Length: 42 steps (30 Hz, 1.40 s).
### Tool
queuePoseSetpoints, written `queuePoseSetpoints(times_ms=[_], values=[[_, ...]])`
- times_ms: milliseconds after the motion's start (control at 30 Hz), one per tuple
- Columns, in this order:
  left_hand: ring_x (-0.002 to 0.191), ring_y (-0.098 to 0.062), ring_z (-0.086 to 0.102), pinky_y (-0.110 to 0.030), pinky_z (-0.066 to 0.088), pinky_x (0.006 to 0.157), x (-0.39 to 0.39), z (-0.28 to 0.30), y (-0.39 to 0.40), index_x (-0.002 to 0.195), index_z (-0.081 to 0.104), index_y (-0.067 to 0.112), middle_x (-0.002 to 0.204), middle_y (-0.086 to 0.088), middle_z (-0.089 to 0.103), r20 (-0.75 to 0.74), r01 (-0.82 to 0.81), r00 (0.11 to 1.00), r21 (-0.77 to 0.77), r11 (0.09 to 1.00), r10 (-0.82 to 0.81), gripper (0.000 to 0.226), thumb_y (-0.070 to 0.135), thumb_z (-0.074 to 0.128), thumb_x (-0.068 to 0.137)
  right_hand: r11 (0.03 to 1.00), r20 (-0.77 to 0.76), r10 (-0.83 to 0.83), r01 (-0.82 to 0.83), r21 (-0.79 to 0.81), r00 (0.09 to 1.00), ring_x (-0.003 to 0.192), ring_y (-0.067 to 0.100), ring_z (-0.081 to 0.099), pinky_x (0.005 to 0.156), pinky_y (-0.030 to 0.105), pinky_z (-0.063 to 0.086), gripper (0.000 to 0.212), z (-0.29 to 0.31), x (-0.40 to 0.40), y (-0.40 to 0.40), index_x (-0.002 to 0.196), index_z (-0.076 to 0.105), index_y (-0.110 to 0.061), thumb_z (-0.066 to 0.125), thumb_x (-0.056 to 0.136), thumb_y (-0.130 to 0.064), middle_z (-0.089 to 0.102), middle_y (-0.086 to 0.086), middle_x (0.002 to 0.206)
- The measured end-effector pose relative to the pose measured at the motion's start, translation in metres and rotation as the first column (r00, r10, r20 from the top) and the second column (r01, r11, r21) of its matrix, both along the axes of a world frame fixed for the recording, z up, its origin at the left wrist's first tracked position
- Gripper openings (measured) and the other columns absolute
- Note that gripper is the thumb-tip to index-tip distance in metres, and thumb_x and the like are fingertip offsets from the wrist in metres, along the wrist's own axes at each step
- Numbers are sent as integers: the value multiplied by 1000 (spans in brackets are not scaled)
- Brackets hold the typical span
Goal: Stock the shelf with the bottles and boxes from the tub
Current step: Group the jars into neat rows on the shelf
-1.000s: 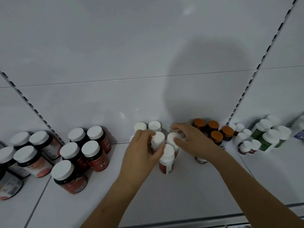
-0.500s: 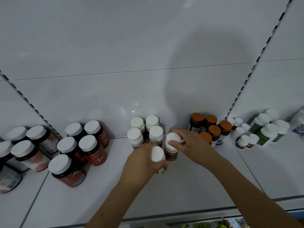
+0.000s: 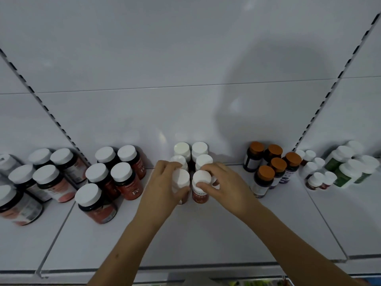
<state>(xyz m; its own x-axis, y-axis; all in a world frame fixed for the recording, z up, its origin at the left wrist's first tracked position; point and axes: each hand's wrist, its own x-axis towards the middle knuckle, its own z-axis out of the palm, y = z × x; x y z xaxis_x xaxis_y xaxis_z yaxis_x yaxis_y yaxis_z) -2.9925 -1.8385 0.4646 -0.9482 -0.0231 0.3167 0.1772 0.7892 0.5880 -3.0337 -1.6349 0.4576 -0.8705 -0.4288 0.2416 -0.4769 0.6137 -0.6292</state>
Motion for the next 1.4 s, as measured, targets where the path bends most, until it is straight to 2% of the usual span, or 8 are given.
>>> queuePoseSetpoints(times_ms=[100, 200, 300, 367, 533, 867, 1067, 1400], values=[[107, 9, 46, -9, 42, 90, 6, -19, -3, 133, 45, 24, 124, 9, 42, -30, -62, 997, 146, 987, 67, 77, 32, 87, 69, 990, 11, -82, 83, -116, 997, 100, 3, 53, 86, 32, 50, 49, -12, 6, -4, 124, 51, -30, 62, 84, -56, 49, -17, 114], [130, -2, 37, -24, 35, 106, 6, -41, -11, 152, 20, 24, 145, 9, 32, 121, -83, 991, 210, 974, 59, 108, 40, 86, 68, 973, 29, -147, 150, -172, 989, 130, 8, 42, 108, 32, 41, 82, -27, 11, -5, 146, 33, -27, 65, 79, -62, 38, -12, 141], [149, -12, 12, -42, 13, 121, -5, -67, -21, 156, 5, 26, 161, 6, 15, 278, 29, 960, -5, 1000, -26, 115, 54, 76, 69, 980, 121, -151, 165, -115, 981, 147, 8, 20, 119, 31, 25, 105, -42, 9, -7, 157, 8, -25, 70, 79, -58, 20, -8, 161], [151, -13, 1, -47, -5, 121, -11, -81, -25, 156, -2, 28, 164, 6, 6, 334, 136, 939, -154, 979, -79, 111, 59, 68, 75, 988, 182, -106, 124, -90, 978, 146, 6, 23, 118, 35, 30, 112, -51, 3, -11, 157, -2, -28, 71, 78, -59, 21, -10, 161], [150, -7, -6, -42, -18, 116, -28, -89, -30, 155, 0, 37, 164, 13, 3, 306, 270, 929, -183, 945, -207, 95, 65, 55, 83, 989, 282, -6, 47, -138, 960, 144, 1, 28, 114, 39, 37, 124, -57, -11, -14, 154, -16, -36, 75, 73, -59, 24, -20, 159], [150, -5, -8, -40, -18, 115, -48, -90, -36, 154, 3, 42, 163, 17, 7, 329, 393, 891, -217, 893, -312, 102, 88, 43, 71, 936, 337, 16, 104, -335, 941, 143, 1, 30, 118, 44, 31, 130, -67, -14, -26, 156, -2, -28, 91, 65, -34, 31, -25, 154], [146, -4, 17, -41, -4, 119, -44, -78, -30, 147, 22, 48, 153, 22, 30, 235, 348, 924, -193, 917, -301, 87, 71, 59, 72, 946, 242, -40, 115, -302, 969, 139, -4, 34, 110, 22, 32, 116, -66, -9, -30, 145, 12, -48, 91, 67, -14, 36, -37, 145], [143, -3, 25, -47, 8, 122, -34, -71, -35, 150, 19, 43, 153, 20, 30, 209, 327, 925, -19, 945, -316, 104, 68, 73, 64, 931, 283, -3, 106, -350, 959, 138, 10, 43, 113, 47, 38, 115, -47, 7, -36, 150, 20, -22, 93, 62, -10, 44, -11, 148]])
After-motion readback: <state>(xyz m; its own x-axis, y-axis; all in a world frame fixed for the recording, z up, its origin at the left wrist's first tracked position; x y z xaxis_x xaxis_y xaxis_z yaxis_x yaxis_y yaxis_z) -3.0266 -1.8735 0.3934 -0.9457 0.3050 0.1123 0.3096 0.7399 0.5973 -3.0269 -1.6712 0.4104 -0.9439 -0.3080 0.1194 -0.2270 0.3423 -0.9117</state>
